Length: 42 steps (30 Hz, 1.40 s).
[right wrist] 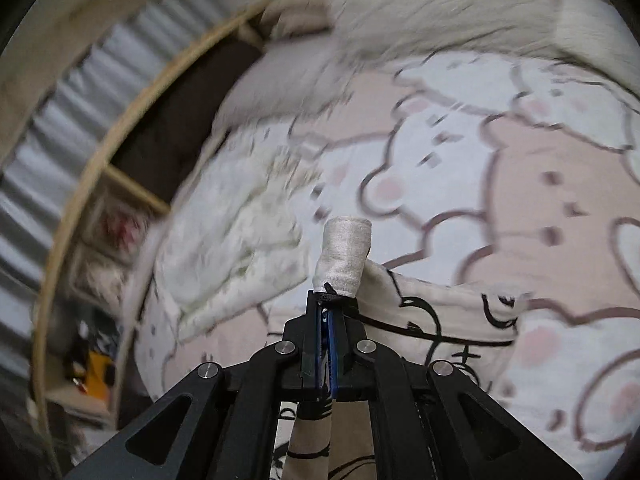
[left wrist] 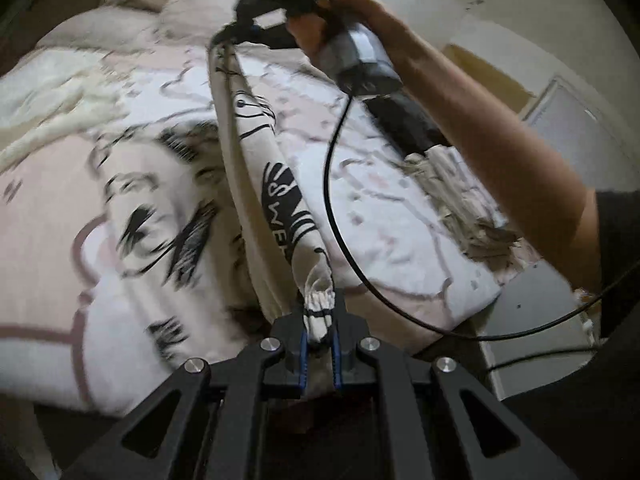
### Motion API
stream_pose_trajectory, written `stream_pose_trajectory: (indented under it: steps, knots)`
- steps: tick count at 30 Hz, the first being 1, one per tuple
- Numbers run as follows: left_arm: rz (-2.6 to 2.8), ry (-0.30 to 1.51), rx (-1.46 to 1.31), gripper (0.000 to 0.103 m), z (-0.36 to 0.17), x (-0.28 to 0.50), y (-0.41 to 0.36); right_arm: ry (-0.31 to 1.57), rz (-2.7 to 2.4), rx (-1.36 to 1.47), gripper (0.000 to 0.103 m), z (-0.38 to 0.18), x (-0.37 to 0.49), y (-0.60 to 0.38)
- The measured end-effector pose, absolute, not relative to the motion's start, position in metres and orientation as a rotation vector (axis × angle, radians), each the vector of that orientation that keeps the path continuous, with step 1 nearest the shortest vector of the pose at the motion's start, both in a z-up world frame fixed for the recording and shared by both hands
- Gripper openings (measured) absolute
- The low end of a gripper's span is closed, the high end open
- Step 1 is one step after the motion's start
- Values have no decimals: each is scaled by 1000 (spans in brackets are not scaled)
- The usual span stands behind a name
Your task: Fold clothes
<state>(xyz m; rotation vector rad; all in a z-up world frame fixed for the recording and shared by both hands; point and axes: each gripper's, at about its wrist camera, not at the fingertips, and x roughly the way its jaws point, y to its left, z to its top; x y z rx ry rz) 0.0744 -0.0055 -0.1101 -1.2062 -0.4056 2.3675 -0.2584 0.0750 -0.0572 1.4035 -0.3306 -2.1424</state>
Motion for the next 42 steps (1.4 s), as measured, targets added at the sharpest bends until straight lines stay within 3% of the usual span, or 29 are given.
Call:
stream_pose_trajectory:
  steps: [12,19,20,21,22,23,24,29,30,31,34,37,42]
  knots:
    - [2309,-534,-1379,9,-164,80,-39,-61,-2015,1601,4,-151,-241,-45]
    - [2289,-568,-1441,10,-179,82,-43,68,-2009,1575,4,-175,-232,-70]
    - [2280,-592,-1453,14,-179,81,-44,96,-2027,1552,4,-175,-229,-72]
    - [2271,-615,-1455,16,-179,81,-46,113,-2034,1523,10,-173,-226,-73]
    - [2275,-630,-1460,25,-178,82,-49,125,-2040,1493,35,-170,-223,-74]
    - [2280,-645,-1466,39,-177,82,-51,115,-2041,1461,54,-164,-219,-73]
    - [2294,-652,-1471,45,-174,84,-55,104,-2060,1425,78,-154,-215,-70]
    - [2432,-593,-1430,46,-146,92,-93,-30,-2123,1243,78,-95,-207,-14]
    - [2455,-577,-1413,46,-139,91,-100,-63,-2134,1210,74,-83,-207,1]
    - [2479,-555,-1392,46,-131,88,-107,-91,-2152,1185,58,-72,-207,18]
    - [2550,-456,-1301,46,-108,56,-117,-126,-2288,1183,35,-61,-216,82]
    - [2578,-376,-1219,46,-98,10,-120,-147,-2424,1247,27,-73,-227,143]
    - [2582,-319,-1245,46,-121,-80,-113,-49,-2419,1279,19,-100,-231,138]
